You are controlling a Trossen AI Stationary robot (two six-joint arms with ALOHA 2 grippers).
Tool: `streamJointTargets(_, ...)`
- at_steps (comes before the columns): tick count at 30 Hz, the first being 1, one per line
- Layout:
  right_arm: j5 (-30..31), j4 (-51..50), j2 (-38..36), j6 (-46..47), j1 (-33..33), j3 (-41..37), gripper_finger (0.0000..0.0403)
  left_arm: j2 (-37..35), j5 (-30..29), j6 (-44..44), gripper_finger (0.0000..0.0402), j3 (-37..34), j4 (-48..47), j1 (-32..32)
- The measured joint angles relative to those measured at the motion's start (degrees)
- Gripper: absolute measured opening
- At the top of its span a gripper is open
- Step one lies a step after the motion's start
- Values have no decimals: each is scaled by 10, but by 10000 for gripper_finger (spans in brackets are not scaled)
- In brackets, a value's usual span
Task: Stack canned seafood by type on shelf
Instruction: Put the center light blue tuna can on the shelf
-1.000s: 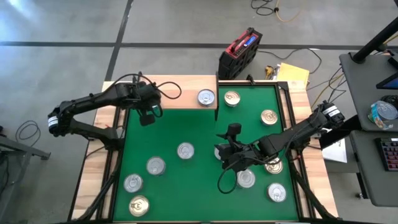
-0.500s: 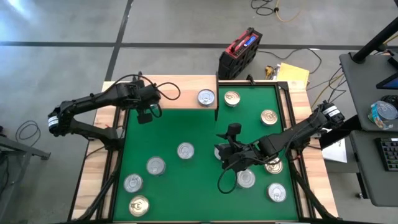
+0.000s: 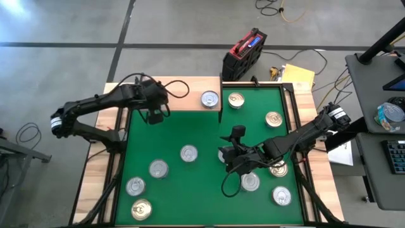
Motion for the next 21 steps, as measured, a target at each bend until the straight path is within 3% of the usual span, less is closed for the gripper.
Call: streamJointTargets(21,-2,-2,0,9,0,0,206,-15,40,28,0,0,-41,0)
